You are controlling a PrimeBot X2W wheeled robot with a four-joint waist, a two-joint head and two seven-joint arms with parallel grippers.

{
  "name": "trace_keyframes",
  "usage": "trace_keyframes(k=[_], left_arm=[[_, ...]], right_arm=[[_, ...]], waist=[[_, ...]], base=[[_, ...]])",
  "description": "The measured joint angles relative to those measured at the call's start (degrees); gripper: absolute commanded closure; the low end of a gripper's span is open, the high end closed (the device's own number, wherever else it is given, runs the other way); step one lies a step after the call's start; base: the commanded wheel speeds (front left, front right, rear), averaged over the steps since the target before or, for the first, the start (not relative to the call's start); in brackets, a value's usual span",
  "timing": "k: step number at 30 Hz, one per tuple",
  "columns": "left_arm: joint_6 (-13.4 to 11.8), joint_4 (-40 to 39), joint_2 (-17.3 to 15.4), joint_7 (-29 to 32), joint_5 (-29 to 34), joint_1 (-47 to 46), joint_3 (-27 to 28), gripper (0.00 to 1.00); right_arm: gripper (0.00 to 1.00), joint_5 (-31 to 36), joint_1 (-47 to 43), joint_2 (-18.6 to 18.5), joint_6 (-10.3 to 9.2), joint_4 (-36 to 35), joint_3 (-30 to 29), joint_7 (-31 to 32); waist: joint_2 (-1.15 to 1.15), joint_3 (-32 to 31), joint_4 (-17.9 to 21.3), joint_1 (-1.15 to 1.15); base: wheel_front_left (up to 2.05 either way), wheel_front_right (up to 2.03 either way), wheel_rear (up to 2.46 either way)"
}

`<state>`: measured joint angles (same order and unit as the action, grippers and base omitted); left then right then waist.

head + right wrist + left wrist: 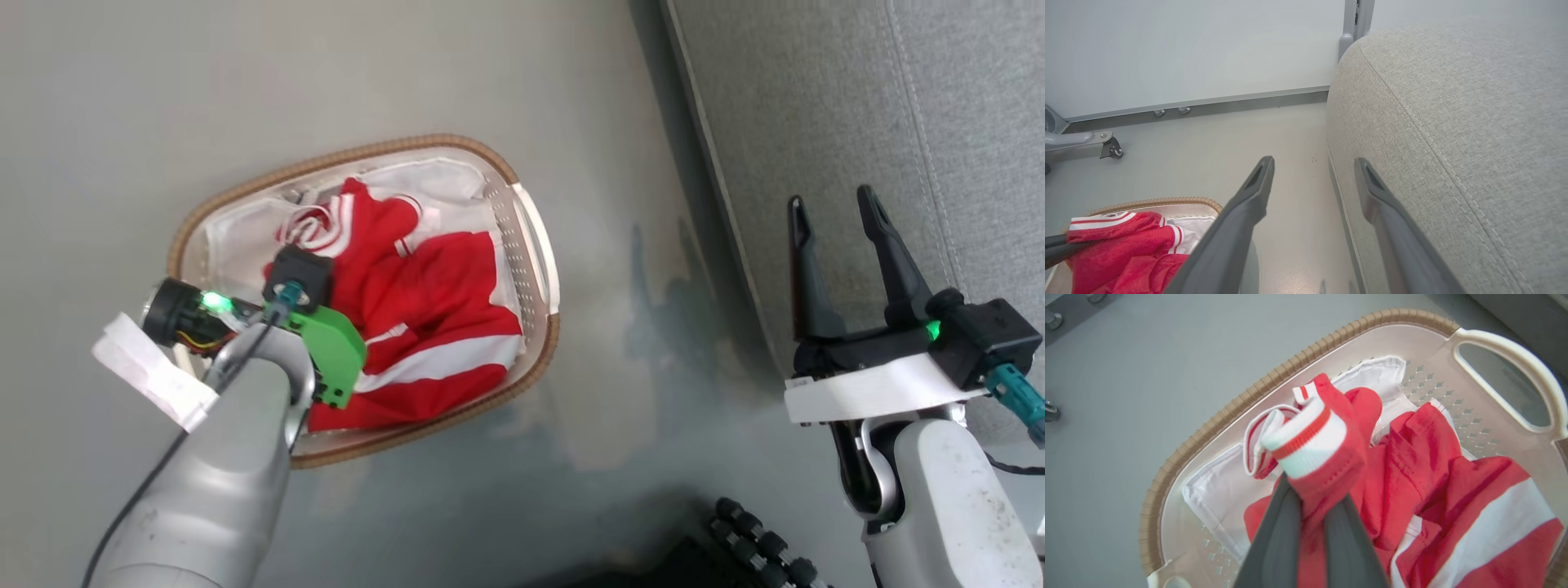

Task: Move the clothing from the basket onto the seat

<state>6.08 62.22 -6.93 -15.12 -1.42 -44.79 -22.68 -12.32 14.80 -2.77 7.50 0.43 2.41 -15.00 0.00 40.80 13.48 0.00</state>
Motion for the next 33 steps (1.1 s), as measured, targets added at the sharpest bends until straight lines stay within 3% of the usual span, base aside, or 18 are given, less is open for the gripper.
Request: trace_keyframes(k=[7, 10, 19, 24, 33], left_arm=[[1.1, -7.3, 0.4, 0.0, -1.2, 4.5, -4.0, 1.0], [1.2, -11.3, 0.2, 0.0, -2.7, 6.5, -8.7, 1.0], [1.3, -22.8, -6.9, 0.0, -12.1, 7.7, -22.1, 1.0], [1.3, -26.9, -10.2, 0.4, -16.2, 4.4, -28.0, 1.0], [1.3, -32.6, -12.0, 2.5, -19.8, -6.7, -31.2, 1.0]], right_arm=[[0.0, 2.6, -2.7, 0.0, 0.01, 1.6, -1.5, 0.0], [0.0, 3.4, -4.3, 0.0, 0.01, 2.3, -1.7, 0.0], [0.0, 4.9, -9.7, 0.0, 0.01, 4.0, -1.5, 0.0], [0.0, 5.4, -12.3, 0.0, 0.01, 4.4, -0.7, 0.0], [0.0, 6.4, -14.3, 0.0, 0.01, 4.4, 2.0, 0.0]], waist=[[0.0, -6.8, -2.5, 0.0], [0.0, -10.3, -3.6, 0.0], [0.0, -22.0, -6.4, 0.0], [0.0, -28.6, -7.7, 0.0], [0.0, -37.6, -9.2, 0.0]], base=[[0.0, 0.0, 0.0], [0.0, 0.0, 0.0], [0.0, 0.0, 0.0], [0.0, 0.0, 0.0], [0.0, 0.0, 0.0]])
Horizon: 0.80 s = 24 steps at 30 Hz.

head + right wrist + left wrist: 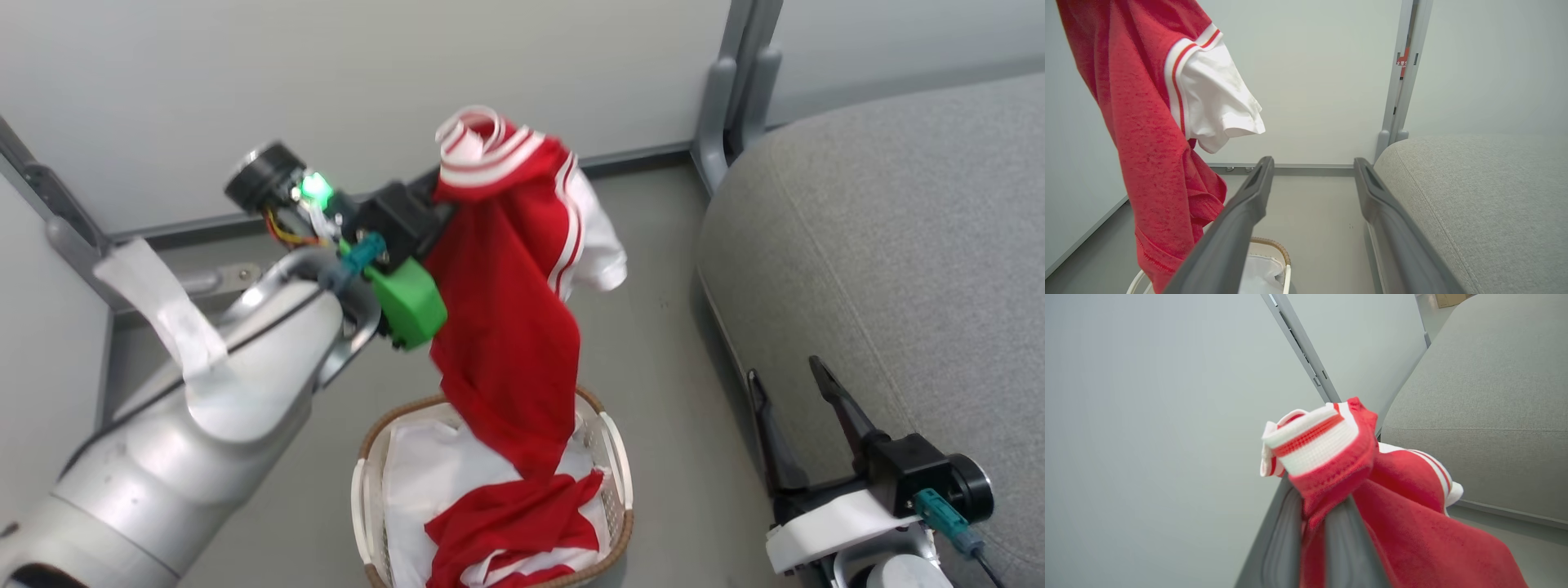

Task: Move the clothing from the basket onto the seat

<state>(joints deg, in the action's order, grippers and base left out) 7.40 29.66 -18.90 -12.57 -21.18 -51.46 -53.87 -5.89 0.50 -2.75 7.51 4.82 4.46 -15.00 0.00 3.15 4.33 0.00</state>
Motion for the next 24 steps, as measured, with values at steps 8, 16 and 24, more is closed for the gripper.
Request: trace_keyframes(k=[8, 16, 24], left_arm=[[0.0, -0.9, 2.3, 0.9, -0.9, -6.7, -0.1, 1.0], [0.0, 0.9, 5.3, -0.5, -1.1, -8.1, -0.3, 1.0], [0.0, 1.8, 7.2, -1.5, -2.1, -8.0, -1.2, 1.0]], right_arm=[[0.0, 0.8, 2.5, 0.0, 0.0, -0.3, 4.5, 0.0], [0.0, 2.4, 8.3, 0.0, 0.0, 1.9, 11.3, 0.0], [0.0, 2.0, 16.1, 0.0, 0.0, 10.5, 16.9, 0.0]], waist=[[0.0, -3.5, -0.3, 0.0], [0.0, -3.8, 0.5, 0.0], [0.0, -3.9, 0.0, 0.0]], base=[[0.0, 0.0, 0.0], [0.0, 0.0, 0.0], [0.0, 0.0, 0.0]])
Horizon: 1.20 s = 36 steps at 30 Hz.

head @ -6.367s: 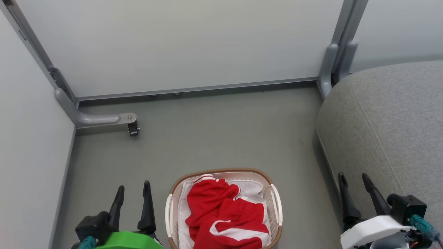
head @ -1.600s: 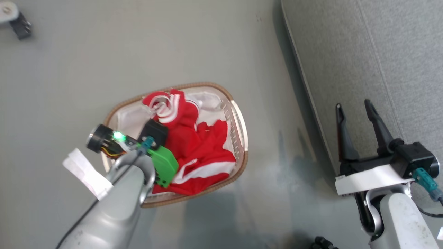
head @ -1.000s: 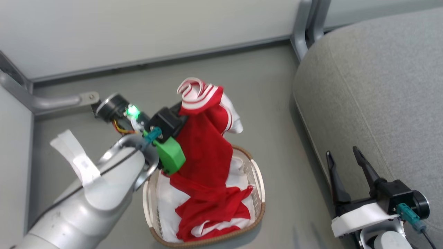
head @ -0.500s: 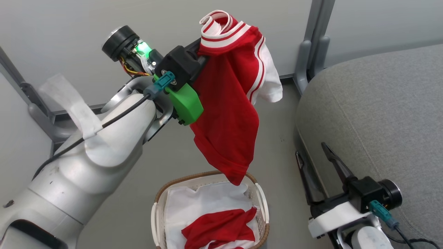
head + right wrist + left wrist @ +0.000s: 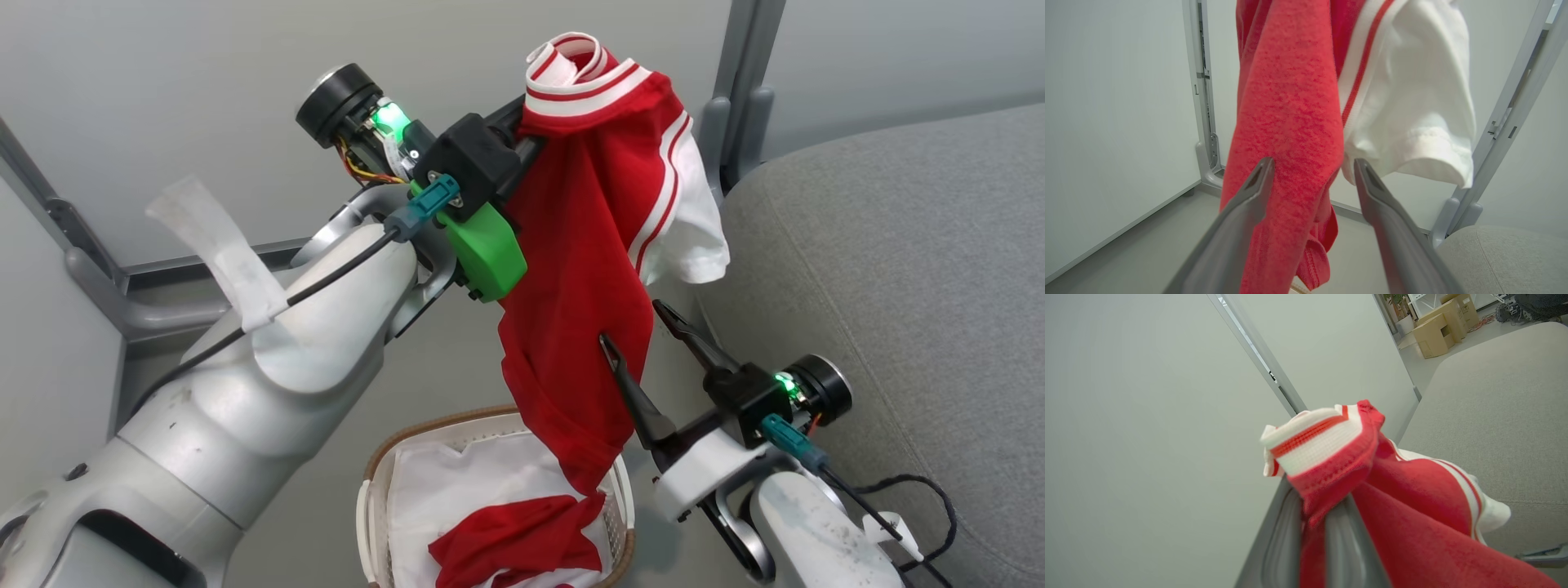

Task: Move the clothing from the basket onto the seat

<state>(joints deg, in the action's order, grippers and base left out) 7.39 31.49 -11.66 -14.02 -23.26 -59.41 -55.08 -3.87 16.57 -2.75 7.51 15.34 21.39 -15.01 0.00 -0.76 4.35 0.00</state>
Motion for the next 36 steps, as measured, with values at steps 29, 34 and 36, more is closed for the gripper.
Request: trace_keyframes(k=[29, 34, 36], left_arm=[[-2.4, -1.4, 3.4, -0.9, -7.0, 9.7, 1.7, 0.88], [-3.1, -1.0, 3.1, -1.0, -9.8, 15.1, 4.6, 0.0], [-3.2, -1.3, 3.1, -1.1, -10.8, 17.1, 5.6, 0.0]], right_arm=[[1.0, -5.6, 11.2, 0.0, 0.01, 12.6, 7.1, 0.0], [1.0, -5.0, 10.7, -0.8, 0.01, 8.3, 4.8, 0.0], [1.0, -4.6, 10.3, -1.5, 0.01, 6.8, 3.7, 0.0]], waist=[[0.0, -1.6, -3.8, 0.0], [0.0, -1.3, -2.9, 0.0], [0.0, -1.1, -2.7, 0.0]], base=[[0.0, 0.0, 0.0], [0.0, 0.0, 0.0], [0.0, 0.0, 0.0]])
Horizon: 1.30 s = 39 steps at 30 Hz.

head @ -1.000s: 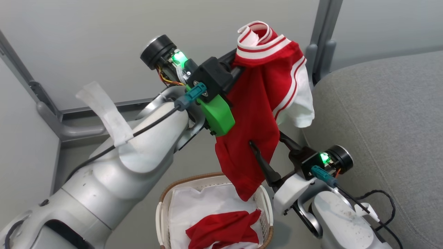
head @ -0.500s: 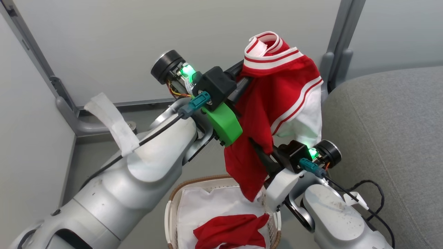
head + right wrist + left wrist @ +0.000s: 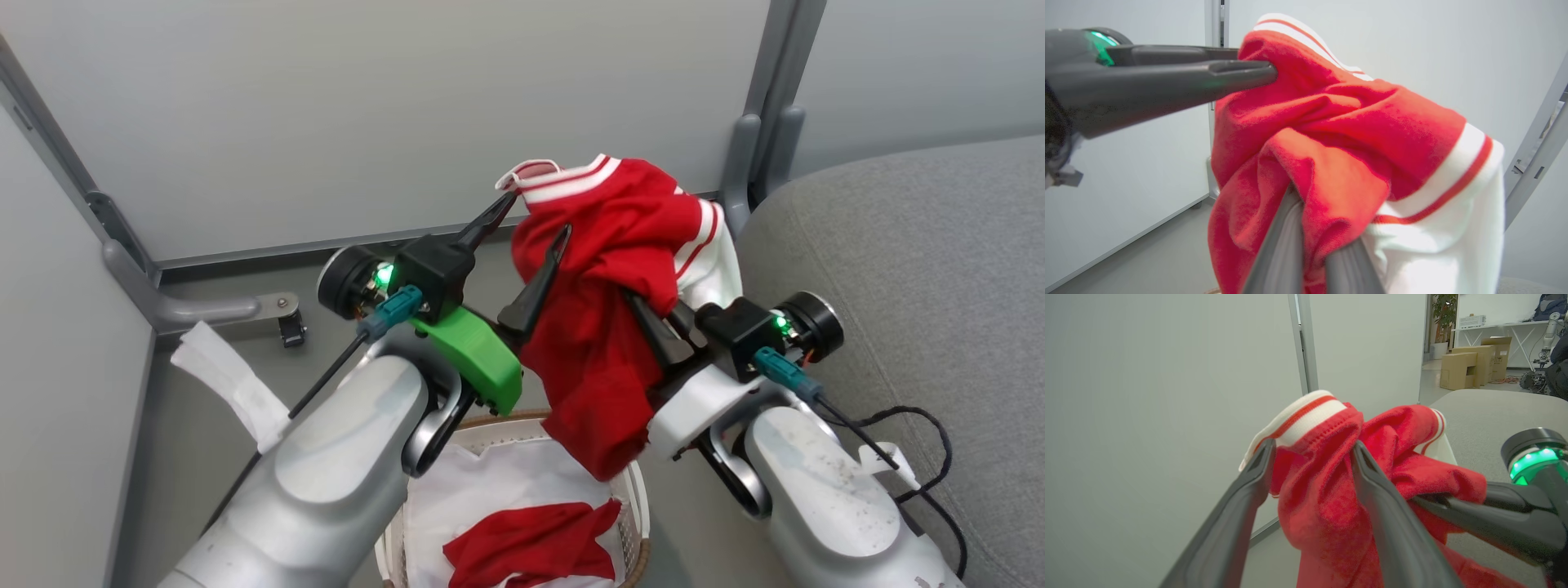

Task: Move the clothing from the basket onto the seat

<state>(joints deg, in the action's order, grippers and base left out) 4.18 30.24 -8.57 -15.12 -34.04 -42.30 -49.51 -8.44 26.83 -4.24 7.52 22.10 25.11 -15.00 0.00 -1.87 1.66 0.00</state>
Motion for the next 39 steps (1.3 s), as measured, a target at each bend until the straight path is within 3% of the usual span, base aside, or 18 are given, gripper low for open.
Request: trace_keyframes(k=[10, 20, 31, 39], left_arm=[[0.2, -1.3, 0.1, 0.0, -0.1, 10.5, 2.5, 0.0], [1.2, -3.3, -0.8, 0.0, 1.5, 19.5, 5.0, 0.0], [1.9, -4.6, 0.6, 0.0, 3.8, 22.0, 5.3, 0.0], [2.4, -5.4, 1.9, 0.0, 6.3, 21.8, 4.5, 0.0]], right_arm=[[1.0, 2.1, -2.7, -1.4, 0.0, -4.9, -6.6, 0.0], [1.0, 3.8, -7.5, -1.6, 0.0, -6.2, -9.7, 0.0], [1.0, 5.0, -8.6, -1.7, 0.0, -8.0, -13.0, 0.0], [1.0, 6.2, -9.5, -1.2, 0.01, -10.4, -16.6, 0.0]], waist=[[0.0, 0.6, 0.1, 0.0], [0.0, 1.2, 0.5, 0.0], [0.0, 2.1, 1.7, 0.0], [0.0, 4.1, 5.9, 0.0]], base=[[0.0, 0.0, 0.0], [0.0, 0.0, 0.0], [0.0, 0.0, 0.0], [0.0, 0.0, 0.0]])
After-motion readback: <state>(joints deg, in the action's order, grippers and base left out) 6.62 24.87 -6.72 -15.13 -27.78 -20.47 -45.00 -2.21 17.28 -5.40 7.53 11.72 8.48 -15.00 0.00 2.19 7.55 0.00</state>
